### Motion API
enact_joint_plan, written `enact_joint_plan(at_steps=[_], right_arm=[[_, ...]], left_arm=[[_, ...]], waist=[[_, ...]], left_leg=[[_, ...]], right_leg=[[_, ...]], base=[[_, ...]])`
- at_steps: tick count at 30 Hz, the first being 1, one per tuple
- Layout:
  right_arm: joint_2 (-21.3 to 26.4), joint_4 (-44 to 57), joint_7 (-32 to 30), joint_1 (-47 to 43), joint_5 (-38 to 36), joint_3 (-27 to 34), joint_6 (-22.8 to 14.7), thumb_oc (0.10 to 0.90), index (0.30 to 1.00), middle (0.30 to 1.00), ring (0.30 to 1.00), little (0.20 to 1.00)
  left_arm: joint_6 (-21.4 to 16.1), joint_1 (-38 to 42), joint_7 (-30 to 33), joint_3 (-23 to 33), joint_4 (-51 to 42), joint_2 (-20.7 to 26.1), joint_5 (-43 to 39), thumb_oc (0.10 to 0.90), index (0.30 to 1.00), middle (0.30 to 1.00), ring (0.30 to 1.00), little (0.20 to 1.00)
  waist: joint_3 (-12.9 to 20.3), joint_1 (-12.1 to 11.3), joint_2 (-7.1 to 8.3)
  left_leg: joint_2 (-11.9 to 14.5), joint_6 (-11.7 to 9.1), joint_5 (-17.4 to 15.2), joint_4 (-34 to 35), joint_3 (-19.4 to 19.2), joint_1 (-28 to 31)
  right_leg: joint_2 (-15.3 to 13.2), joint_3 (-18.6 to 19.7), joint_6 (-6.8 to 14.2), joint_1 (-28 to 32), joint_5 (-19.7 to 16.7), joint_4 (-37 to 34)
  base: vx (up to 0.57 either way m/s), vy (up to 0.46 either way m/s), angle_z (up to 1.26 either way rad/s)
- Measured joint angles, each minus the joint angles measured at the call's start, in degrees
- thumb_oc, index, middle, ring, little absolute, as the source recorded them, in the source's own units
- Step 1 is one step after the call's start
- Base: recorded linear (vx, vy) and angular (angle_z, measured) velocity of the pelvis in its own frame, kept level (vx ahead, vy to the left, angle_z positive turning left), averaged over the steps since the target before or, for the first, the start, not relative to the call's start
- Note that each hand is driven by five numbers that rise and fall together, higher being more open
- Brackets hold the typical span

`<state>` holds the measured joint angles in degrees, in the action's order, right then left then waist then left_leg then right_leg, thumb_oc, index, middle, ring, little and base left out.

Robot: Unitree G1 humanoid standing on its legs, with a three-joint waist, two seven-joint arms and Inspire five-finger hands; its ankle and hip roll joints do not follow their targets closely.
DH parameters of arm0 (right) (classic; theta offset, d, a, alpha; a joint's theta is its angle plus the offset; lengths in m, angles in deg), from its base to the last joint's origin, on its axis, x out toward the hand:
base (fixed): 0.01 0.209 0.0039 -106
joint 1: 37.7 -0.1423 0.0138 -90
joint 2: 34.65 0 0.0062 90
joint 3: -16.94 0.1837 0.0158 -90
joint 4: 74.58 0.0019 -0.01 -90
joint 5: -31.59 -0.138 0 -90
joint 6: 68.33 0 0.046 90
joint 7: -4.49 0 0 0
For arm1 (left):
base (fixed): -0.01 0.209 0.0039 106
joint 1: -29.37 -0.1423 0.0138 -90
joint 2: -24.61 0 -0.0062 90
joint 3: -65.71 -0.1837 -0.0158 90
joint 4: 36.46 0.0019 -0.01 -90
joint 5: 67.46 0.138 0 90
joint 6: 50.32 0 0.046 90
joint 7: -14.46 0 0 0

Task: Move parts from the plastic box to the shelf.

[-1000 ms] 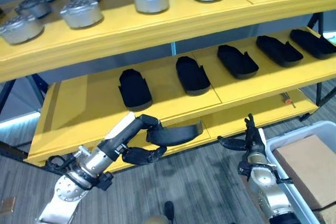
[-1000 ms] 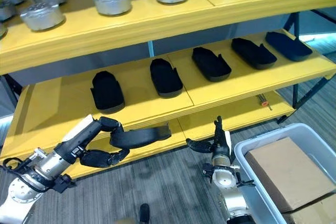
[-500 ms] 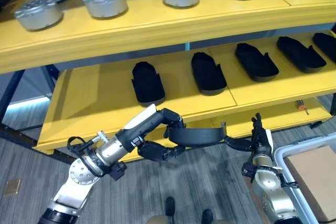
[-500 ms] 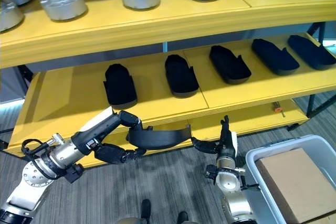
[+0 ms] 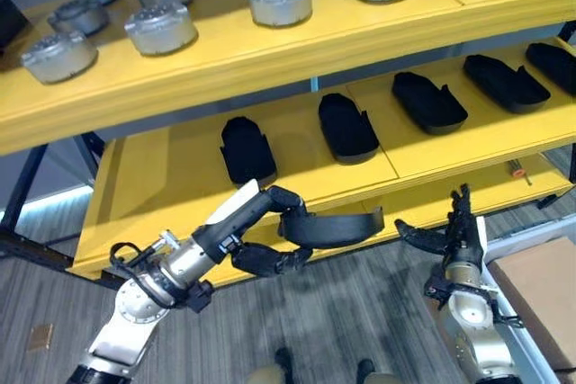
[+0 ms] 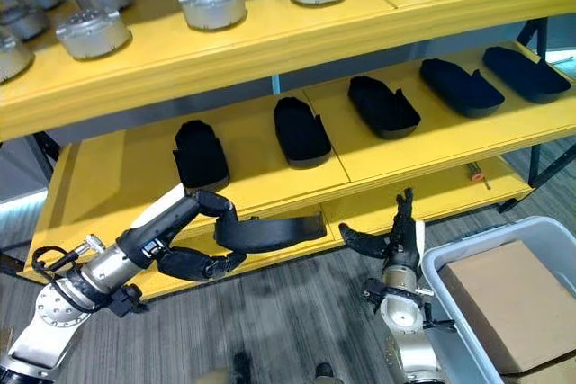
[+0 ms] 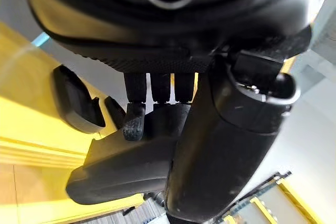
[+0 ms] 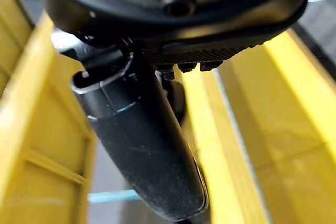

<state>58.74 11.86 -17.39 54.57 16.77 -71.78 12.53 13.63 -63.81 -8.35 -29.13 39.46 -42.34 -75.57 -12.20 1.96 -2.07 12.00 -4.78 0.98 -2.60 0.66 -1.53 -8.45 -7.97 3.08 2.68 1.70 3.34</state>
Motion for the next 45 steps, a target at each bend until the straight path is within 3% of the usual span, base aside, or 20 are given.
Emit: enact_joint_plan(at_steps=[2,4,5,6,7,9,11,15,17,19,20,21,23,25,26,27,30,34,37,45], right_arm=[[1.55,-0.13,-0.21,-0.06,-0.01,1.85,-0.25,0.900,1.000,1.000,1.000,1.000],[4.02,-0.68,-1.07,-0.18,-0.01,2.85,-0.65,0.900,1.000,1.000,1.000,1.000],[5.15,-0.82,-1.48,-0.07,0.00,3.77,-1.13,0.900,1.000,1.000,1.000,1.000],[4.97,-0.53,-2.06,-0.03,-0.07,4.88,-1.43,0.900,1.000,1.000,1.000,1.000],[3.16,2.46,-3.41,1.87,-1.42,5.31,-1.53,0.900,1.000,1.000,1.000,1.000],[2.34,3.94,-3.12,2.42,-1.42,2.94,-2.11,0.900,1.000,1.000,1.000,1.000],[-1.32,6.09,-2.27,2.62,-1.48,1.14,-1.89,0.900,1.000,1.000,1.000,1.000],[-3.48,7.27,-0.53,2.04,0.43,-3.01,-1.81,0.900,1.000,1.000,1.000,1.000],[-4.60,7.35,-0.54,0.88,1.33,-3.04,-1.36,0.900,1.000,1.000,1.000,1.000],[-4.60,7.35,-0.60,-1.02,1.34,-3.05,-0.13,0.900,1.000,1.000,1.000,1.000],[-4.34,7.34,-1.88,-0.98,1.34,-2.92,0.03,0.900,1.000,1.000,1.000,1.000],[-3.88,7.33,-3.37,-0.50,1.37,-2.98,0.06,0.900,1.000,1.000,1.000,1.000],[-3.49,7.18,-5.29,0.64,1.47,-3.02,0.36,0.900,1.000,1.000,1.000,1.000],[-3.00,6.58,-5.57,0.47,2.63,-3.97,0.40,0.900,1.000,1.000,1.000,1.000],[-2.84,6.20,-5.57,0.50,2.71,-3.95,0.25,0.900,1.000,1.000,1.000,1.000],[-2.39,5.57,-5.60,0.51,2.94,-3.73,0.08,0.900,1.000,1.000,1.000,1.000],[-1.67,3.02,-4.87,0.15,2.94,-3.92,0.53,0.900,1.000,1.000,1.000,1.000],[-1.02,2.86,-4.84,0.23,2.94,-3.44,0.72,0.900,1.000,1.000,1.000,1.000],[-0.31,2.98,-4.90,0.64,2.94,-2.37,0.71,0.900,1.000,1.000,1.000,1.000],[0.35,3.71,-4.73,3.38,3.01,-0.95,0.50,0.900,1.000,1.000,1.000,1.000]], left_arm=[[0.09,-0.27,-0.29,-0.03,0.11,0.08,0.05,0.400,0.300,0.300,0.300,0.300],[0.20,-1.31,-0.24,-0.20,0.16,0.18,0.81,0.400,0.300,0.300,0.300,0.300],[0.18,-1.38,-0.18,-0.19,0.11,0.22,2.13,0.400,0.300,0.300,0.300,0.300],[-0.54,-1.45,0.36,0.13,0.32,1.13,3.75,0.400,0.300,0.300,0.300,0.300],[-1.40,-2.73,2.61,1.28,0.60,3.64,6.83,0.400,0.300,0.300,0.300,0.300],[-1.58,-4.39,4.29,3.30,0.54,5.12,7.93,0.400,0.300,0.300,0.300,0.300],[-4.06,-5.04,5.85,7.30,1.19,7.87,9.51,0.400,0.300,0.300,0.300,0.300],[-8.26,-8.02,5.97,14.15,-0.98,9.13,8.18,0.400,0.300,0.300,0.300,0.300],[-10.29,-8.84,6.34,14.87,-1.41,9.07,7.12,0.400,0.300,0.300,0.300,0.300],[-11.84,-12.14,6.80,16.67,-2.15,8.94,6.67,0.400,0.300,0.300,0.300,0.300],[-11.95,-12.72,6.71,16.82,-1.99,9.16,6.67,0.400,0.300,0.300,0.300,0.300],[-11.92,-11.64,6.15,16.17,-1.87,9.15,6.49,0.400,0.300,0.300,0.300,0.300],[-12.07,-9.08,5.36,15.49,-2.30,9.00,5.71,0.400,0.300,0.300,0.300,0.300],[-11.73,-5.66,3.25,14.24,-2.11,8.16,1.30,0.400,0.300,0.300,0.300,0.300],[-11.18,-3.22,1.97,12.58,-2.09,7.28,-0.40,0.400,0.300,0.300,0.300,0.300],[-10.70,-1.24,1.48,10.64,-2.08,6.15,-0.94,0.400,0.300,0.300,0.300,0.300],[-9.85,3.18,-1.72,4.19,-4.27,2.38,-2.70,0.400,0.300,0.300,0.300,0.300],[-9.91,3.28,-1.21,2.66,-5.80,0.22,1.41,0.400,0.300,0.300,0.300,0.300],[-10.13,3.26,3.84,3.02,-5.71,1.43,9.50,0.400,0.300,0.300,0.300,0.300],[-10.31,-5.83,22.48,10.34,-2.74,2.51,23.11,0.400,0.300,0.300,0.300,0.300]], waist=[[-0.16,-0.18,-0.54],[-0.34,-0.14,-0.77],[-0.23,0.13,-2.25],[-0.70,0.27,-2.79],[-1.09,0.32,-0.37],[-1.14,-0.57,-0.52],[-1.35,-3.68,-0.01],[-1.28,-8.54,0.28],[-1.39,-10.51,1.20],[-1.45,-12.26,2.04],[-1.28,-11.58,2.98],[-1.30,-11.06,3.06],[-1.31,-9.71,2.98],[-1.13,-9.65,3.26],[-0.87,-8.80,3.52],[-0.68,-7.37,3.13],[0.44,-5.76,1.50],[0.99,-3.33,1.22],[1.09,-1.73,1.11],[1.79,-2.06,0.32]], left_leg=[[3.46,-1.51,0.83,-0.17,1.33,-0.49],[2.26,-1.43,0.80,1.88,1.02,0.48],[0.82,-0.38,1.62,2.45,0.52,0.78],[-0.57,-5.08,1.56,2.92,-0.60,1.56],[-6.80,-1.55,2.29,4.58,-0.42,2.54],[-9.14,0.10,3.68,5.88,-0.11,2.76],[-11.50,2.51,2.81,4.51,0.57,1.48],[-12.75,4.32,3.10,4.98,1.43,1.98],[-13.17,4.30,3.07,4.39,-0.03,1.57],[-12.19,4.92,2.74,4.44,-4.58,1.60],[-13.12,6.03,1.50,4.65,-4.85,1.81],[-13.02,6.38,1.52,4.64,-3.38,2.08],[-11.80,6.90,2.79,5.08,-0.93,2.48],[-11.12,5.88,4.13,5.81,-0.05,2.27],[-11.88,5.66,4.26,5.74,1.25,1.43],[-12.48,5.47,4.30,5.55,2.51,0.84],[-12.43,5.24,4.81,6.17,1.81,0.68],[-12.26,5.39,5.12,7.15,0.07,1.66],[-12.19,5.01,4.84,7.16,-0.82,2.63],[-11.67,4.52,4.50,7.16,-1.70,2.66]], right_leg=[[-0.94,1.48,1.21,-1.21,-0.63,0.44],[-4.18,3.20,4.34,-1.75,-1.46,0.60],[-5.10,3.18,5.91,-1.14,-2.11,-0.32],[-6.65,2.95,8.01,0.37,-2.84,-1.48],[-12.46,1.18,7.10,0.97,-5.12,-1.80],[-13.16,0.24,6.26,0.76,-6.47,-1.26],[-14.72,-3.59,5.89,1.51,-9.70,-1.02],[-15.33,-4.25,6.12,0.80,-12.59,1.04],[-15.76,-9.02,6.81,0.22,-15.77,0.69],[-16.03,-16.03,6.55,-2.26,-19.82,0.55],[-16.61,-19.14,6.50,-2.03,-20.68,1.28],[-16.29,-18.28,7.64,-2.31,-18.68,3.78],[-10.87,-13.90,7.63,-2.73,-6.86,8.97],[-0.80,-9.62,4.59,-2.01,1.05,6.49],[2.42,-5.94,2.79,-0.67,2.36,2.72],[3.36,-4.32,0.09,0.54,1.57,0.63],[3.59,-2.97,0.15,0.62,-0.03,-1.31],[3.95,-1.49,0.31,2.14,-2.00,-4.94],[4.13,-0.54,0.24,3.74,-2.97,-7.31],[4.56,-0.09,-0.11,3.86,-3.29,-8.24]], base=[[0.00,0.426,-0.36],[0.00,0.482,-0.36],[-0.02,0.460,-0.14],[-0.03,0.351,0.19],[-0.03,0.394,0.30],[-0.04,0.429,0.31],[-0.05,0.391,0.38],[-0.02,0.246,0.17],[-0.06,0.267,-0.28],[-0.05,0.181,-0.76],[-0.03,0.138,-0.43],[-0.01,0.073,0.28],[0.00,0.002,0.47],[0.04,-0.012,0.31],[0.07,-0.001,0.63],[0.05,0.004,0.68],[0.07,-0.001,0.08],[0.08,-0.021,-0.28],[0.07,-0.033,-0.13],[0.04,-0.041,-0.05]])
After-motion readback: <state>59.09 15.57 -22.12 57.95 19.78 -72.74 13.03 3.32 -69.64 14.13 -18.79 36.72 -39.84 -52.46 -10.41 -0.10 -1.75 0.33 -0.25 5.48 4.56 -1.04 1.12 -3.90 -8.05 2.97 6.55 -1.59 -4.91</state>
